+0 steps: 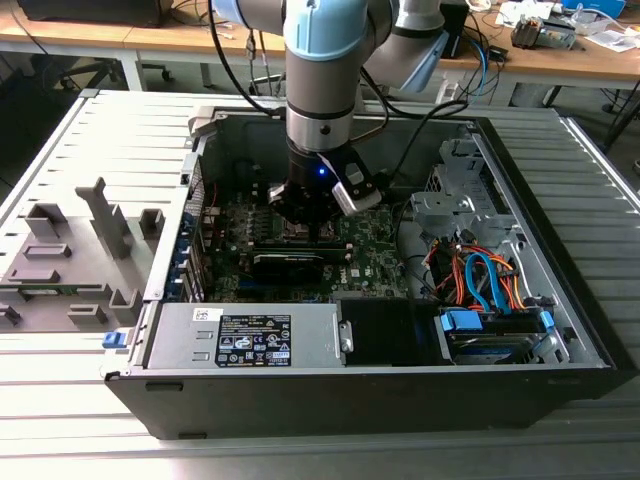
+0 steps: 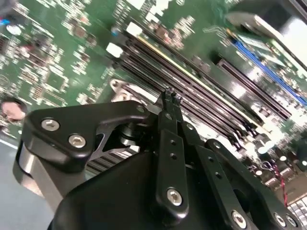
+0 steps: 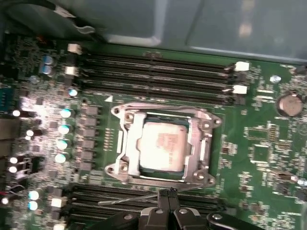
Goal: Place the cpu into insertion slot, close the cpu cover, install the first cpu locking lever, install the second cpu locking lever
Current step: 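Install the second cpu locking lever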
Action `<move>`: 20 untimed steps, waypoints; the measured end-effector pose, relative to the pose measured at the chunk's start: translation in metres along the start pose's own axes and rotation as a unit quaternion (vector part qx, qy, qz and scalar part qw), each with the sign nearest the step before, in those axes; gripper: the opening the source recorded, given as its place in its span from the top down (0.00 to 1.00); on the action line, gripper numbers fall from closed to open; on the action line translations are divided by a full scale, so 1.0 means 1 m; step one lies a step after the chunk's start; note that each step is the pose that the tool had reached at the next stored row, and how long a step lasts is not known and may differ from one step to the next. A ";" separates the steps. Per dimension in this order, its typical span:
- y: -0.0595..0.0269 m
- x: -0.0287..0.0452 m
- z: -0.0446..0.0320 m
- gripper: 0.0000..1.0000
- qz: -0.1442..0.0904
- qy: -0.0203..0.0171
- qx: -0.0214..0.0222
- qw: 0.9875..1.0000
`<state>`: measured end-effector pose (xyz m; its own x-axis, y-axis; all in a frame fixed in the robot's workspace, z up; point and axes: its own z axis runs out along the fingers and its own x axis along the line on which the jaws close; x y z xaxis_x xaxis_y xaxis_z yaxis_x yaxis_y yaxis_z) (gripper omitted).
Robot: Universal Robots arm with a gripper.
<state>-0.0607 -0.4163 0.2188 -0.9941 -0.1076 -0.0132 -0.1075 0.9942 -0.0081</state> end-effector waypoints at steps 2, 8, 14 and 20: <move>0.0005 0.0045 0.0002 0.89 0.000 0.000 0.000 1.000; 0.0024 0.0214 0.0005 0.89 0.000 0.000 -0.001 1.000; 0.0033 0.0306 0.0022 0.89 0.000 0.000 -0.001 1.000; 0.0044 0.0397 0.0042 0.89 0.000 0.000 -0.001 1.000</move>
<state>-0.1006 -0.4162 0.2141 -0.9941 -0.1076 -0.0138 -0.1075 0.9942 -0.0068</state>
